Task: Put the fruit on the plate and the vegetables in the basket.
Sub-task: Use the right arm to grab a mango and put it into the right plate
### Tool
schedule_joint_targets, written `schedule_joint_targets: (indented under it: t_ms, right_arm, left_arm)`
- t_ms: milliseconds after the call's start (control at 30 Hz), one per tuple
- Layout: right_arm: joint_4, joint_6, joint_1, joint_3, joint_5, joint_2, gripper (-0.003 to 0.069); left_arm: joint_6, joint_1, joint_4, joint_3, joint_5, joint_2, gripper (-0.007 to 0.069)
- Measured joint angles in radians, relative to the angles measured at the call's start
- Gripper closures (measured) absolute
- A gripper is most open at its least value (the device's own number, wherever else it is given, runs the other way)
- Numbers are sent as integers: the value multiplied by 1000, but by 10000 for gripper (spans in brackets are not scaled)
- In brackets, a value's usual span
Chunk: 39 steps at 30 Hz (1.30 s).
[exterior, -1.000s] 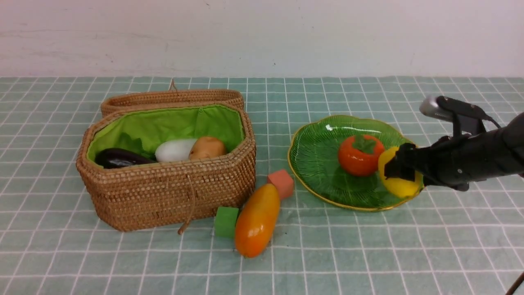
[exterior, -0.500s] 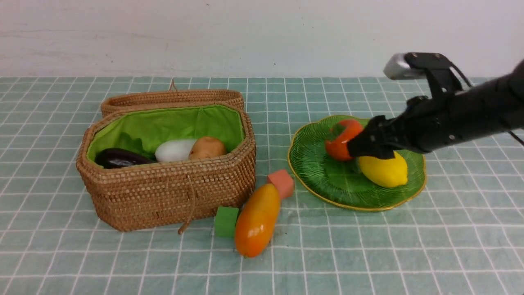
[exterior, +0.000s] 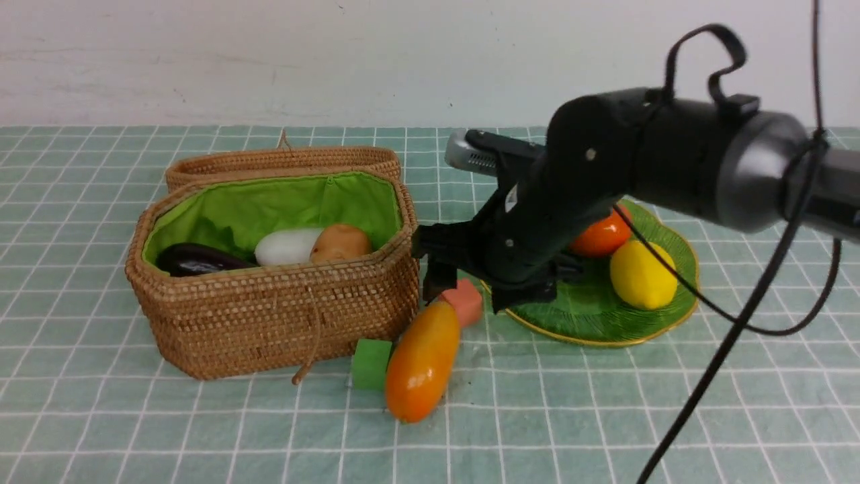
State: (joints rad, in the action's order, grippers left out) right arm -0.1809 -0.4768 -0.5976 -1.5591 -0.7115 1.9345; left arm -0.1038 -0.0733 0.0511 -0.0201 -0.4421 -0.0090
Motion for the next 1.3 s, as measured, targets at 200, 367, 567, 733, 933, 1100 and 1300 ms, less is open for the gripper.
schedule_joint_targets:
  t_ms: [200,367,567,733,933,1100,1300]
  right_arm:
    - [14,-54,-33,-1,46,67,65]
    - [9,-47,-45,-1,47,150,80]
    - [7,29,-48,-2,20,158,130]
    - [11,110,-36,-2,-59,91,130]
    - [60,234,92,-4,-42,-65,130]
    - [69,285,191,-10,37,-58,130]
    - [80,292,230,-10,118,31,130]
  left_arm:
    - [0,0,0,0,0,0,386]
    - [0,0,0,0,0,0,386]
    - [0,0,0,0,0,0,386]
    - [0,0,0,0,0,0,386]
    - [0,0,0,0,0,0,386]
    - [0,0,0,0,0,0,386]
    - [0,0,0,0,0,0,386]
